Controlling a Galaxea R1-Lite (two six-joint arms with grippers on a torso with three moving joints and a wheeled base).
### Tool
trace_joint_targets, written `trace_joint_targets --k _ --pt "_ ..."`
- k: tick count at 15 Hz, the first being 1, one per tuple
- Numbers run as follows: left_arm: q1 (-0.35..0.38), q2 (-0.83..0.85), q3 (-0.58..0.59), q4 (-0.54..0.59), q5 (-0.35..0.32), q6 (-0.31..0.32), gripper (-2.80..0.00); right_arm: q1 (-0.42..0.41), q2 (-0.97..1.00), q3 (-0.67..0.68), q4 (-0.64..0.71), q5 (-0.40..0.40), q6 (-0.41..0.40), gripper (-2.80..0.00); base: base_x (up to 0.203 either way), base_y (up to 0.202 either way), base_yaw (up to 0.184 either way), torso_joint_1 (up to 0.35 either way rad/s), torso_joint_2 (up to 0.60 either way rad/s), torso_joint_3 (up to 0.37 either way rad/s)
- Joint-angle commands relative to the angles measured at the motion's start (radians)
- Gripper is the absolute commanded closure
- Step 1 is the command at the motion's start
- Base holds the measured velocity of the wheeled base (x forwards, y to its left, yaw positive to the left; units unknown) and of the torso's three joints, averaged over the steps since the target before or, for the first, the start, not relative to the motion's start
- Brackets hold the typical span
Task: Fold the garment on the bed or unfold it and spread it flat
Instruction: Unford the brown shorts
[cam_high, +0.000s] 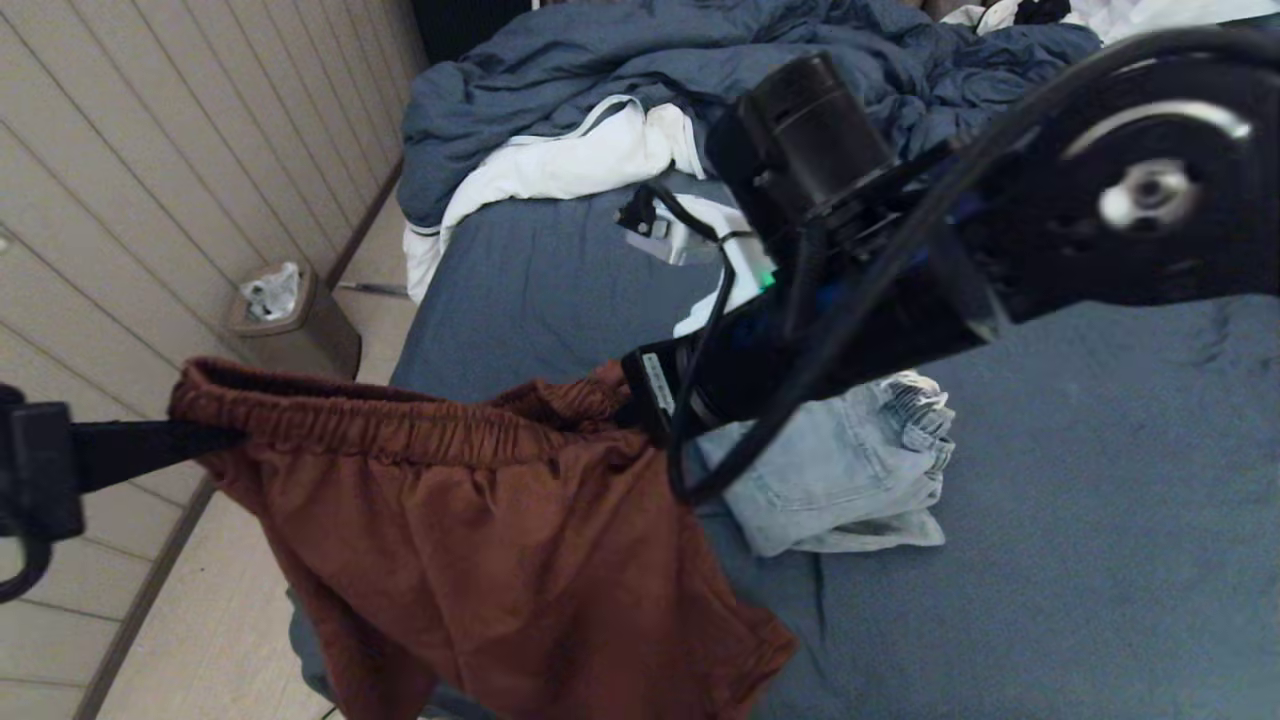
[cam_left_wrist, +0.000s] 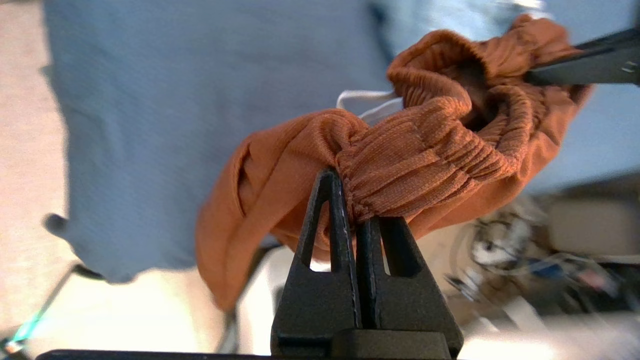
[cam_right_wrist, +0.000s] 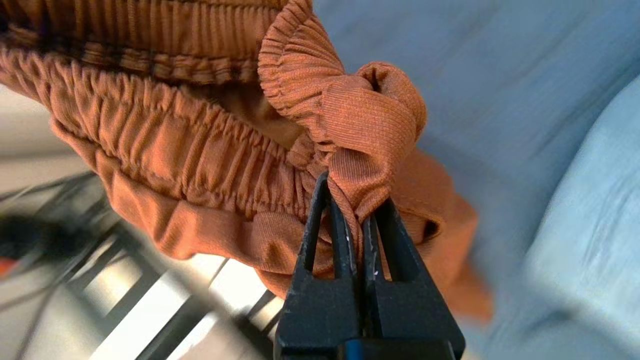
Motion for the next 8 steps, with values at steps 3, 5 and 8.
trace_joint_targets --k 3,5,8 --pt "0.11 0.347 0.006 -0.233 -0.007 0.021 0.0 -0.093 0.202 -0.053 -0.15 -0.004 -0.05 0.0 0.0 0.0 0.0 0.0 0.0 0.0" --pt "0.151 0.466 0.002 -0.41 -0.009 0.025 0.0 -0.131 0.233 -0.054 -0.248 -0.019 -0.053 0.0 0.0 0.0 0.0 0.0 0.0 0.0" --pt "0.167 0.603 -0.012 -0.634 -0.006 0.022 0.0 -0.184 0.268 -0.054 -0.358 -0.082 -0.095 0.0 0.0 0.0 0.0 0.0 0.0 0.0"
